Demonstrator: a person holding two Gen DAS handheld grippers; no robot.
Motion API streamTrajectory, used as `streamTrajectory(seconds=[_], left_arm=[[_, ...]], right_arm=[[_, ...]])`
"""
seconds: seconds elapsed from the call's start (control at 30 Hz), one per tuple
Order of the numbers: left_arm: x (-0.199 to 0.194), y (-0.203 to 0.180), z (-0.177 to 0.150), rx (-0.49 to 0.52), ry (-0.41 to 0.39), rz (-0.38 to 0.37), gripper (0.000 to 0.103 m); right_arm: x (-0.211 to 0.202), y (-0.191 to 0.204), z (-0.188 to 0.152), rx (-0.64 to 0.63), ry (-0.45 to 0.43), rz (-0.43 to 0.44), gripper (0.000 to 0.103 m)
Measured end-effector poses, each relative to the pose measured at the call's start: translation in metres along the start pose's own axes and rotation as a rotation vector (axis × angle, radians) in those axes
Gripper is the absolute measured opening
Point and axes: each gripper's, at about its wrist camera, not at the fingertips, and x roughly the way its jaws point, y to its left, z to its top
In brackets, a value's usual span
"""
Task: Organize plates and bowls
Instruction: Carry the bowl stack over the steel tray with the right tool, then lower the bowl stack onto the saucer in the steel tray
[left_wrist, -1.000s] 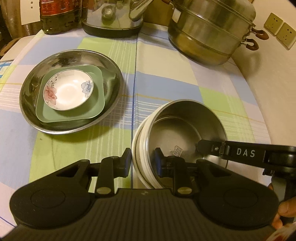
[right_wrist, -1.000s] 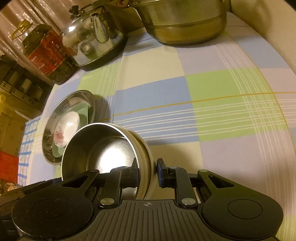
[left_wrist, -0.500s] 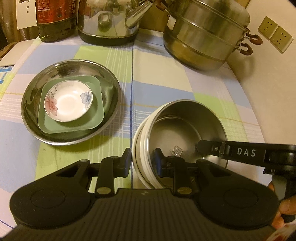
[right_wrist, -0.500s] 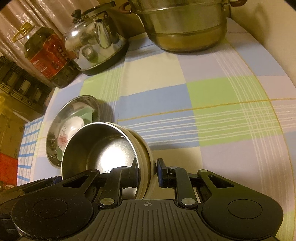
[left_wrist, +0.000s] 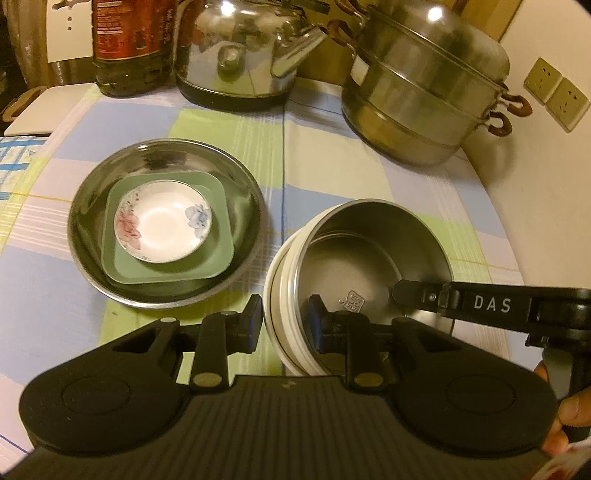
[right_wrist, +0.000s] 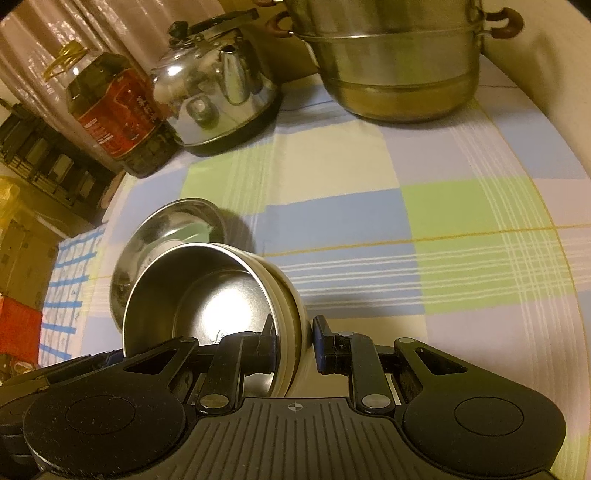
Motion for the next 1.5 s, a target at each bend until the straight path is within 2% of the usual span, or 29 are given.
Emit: streamTrajectory(seconds=[0.9, 1.13, 1.5], left_arm=[[-0.019, 0.084, 0.025, -0.101, -0.059, 0.081, 0.023], [-0.012, 0.102, 0.041, -0.112, -0.065, 0.087, 0.023], [0.008, 0.125, 0.084, -0.129, -0.070, 0.085, 0.023]], right_arm=[[0.048, 0.085, 0.020, -0.106, 0.035, 0.062, 0.020], [0.065, 0.100, 0.034, -0.107, 0.038, 0.068, 0.020], [0.093, 0.120, 0.076, -0.105, 0.036, 0.067, 0.019]])
